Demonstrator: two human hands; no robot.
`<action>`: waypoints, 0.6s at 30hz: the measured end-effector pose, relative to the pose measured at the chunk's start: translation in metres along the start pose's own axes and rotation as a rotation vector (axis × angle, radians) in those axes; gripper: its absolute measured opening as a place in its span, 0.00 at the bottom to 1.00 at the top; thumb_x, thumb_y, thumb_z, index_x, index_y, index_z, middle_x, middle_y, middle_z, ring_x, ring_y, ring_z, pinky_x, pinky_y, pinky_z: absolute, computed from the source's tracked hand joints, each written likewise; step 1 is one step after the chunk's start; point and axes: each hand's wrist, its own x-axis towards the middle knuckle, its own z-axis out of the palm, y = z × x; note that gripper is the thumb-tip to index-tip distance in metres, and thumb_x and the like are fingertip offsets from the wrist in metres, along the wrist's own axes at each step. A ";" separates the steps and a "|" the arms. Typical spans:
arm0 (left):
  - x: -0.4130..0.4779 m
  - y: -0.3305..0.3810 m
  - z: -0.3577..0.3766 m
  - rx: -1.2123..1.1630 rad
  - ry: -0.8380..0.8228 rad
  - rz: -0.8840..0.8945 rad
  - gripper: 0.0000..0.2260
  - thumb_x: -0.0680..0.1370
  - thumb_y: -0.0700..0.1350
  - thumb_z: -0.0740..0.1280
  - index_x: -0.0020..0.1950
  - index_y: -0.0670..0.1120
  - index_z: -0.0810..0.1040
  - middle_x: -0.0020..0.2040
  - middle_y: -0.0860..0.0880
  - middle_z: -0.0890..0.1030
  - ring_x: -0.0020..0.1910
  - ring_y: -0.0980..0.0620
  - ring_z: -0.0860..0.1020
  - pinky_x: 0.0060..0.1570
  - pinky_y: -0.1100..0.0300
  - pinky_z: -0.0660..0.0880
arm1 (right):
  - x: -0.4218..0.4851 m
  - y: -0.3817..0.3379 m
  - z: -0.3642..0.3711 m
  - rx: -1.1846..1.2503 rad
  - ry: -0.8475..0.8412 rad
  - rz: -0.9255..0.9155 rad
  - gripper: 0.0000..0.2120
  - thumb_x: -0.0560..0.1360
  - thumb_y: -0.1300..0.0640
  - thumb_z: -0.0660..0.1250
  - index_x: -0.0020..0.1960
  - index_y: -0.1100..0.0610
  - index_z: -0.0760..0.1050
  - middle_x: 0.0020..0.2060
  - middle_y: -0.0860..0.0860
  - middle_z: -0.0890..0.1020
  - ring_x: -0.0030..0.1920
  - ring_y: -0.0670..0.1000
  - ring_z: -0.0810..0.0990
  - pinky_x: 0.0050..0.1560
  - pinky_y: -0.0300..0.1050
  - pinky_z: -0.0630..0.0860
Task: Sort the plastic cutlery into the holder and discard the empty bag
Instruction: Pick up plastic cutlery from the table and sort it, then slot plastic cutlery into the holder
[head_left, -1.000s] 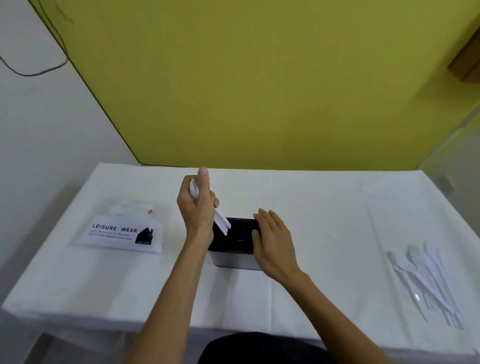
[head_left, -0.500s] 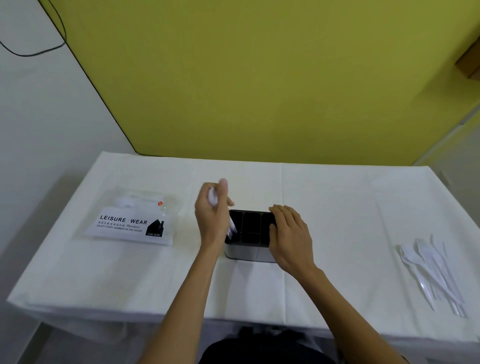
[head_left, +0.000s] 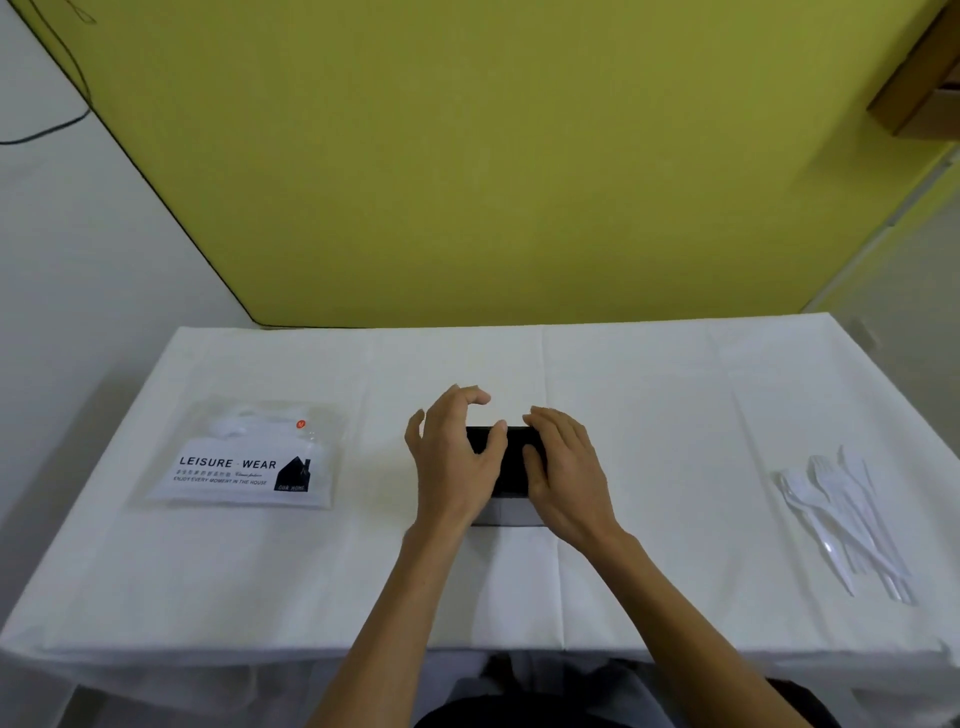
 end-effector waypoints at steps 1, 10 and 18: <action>-0.001 0.006 0.005 0.016 0.005 0.043 0.11 0.76 0.43 0.71 0.57 0.51 0.75 0.59 0.60 0.78 0.70 0.62 0.70 0.76 0.46 0.55 | -0.001 0.000 -0.002 0.082 -0.002 0.032 0.18 0.82 0.59 0.59 0.71 0.57 0.71 0.71 0.49 0.72 0.73 0.49 0.66 0.71 0.42 0.65; -0.030 0.098 0.129 -0.167 -0.438 0.162 0.10 0.80 0.42 0.66 0.59 0.52 0.79 0.60 0.59 0.80 0.65 0.59 0.74 0.67 0.62 0.69 | -0.054 0.109 -0.081 0.117 0.111 0.378 0.19 0.83 0.58 0.57 0.74 0.56 0.67 0.72 0.49 0.71 0.73 0.49 0.65 0.68 0.37 0.60; -0.074 0.125 0.228 -0.125 -0.885 0.012 0.07 0.80 0.41 0.66 0.53 0.53 0.80 0.52 0.60 0.82 0.53 0.64 0.79 0.52 0.74 0.74 | -0.112 0.220 -0.142 -0.075 0.222 0.818 0.17 0.81 0.61 0.59 0.70 0.56 0.71 0.67 0.55 0.74 0.67 0.55 0.71 0.65 0.47 0.70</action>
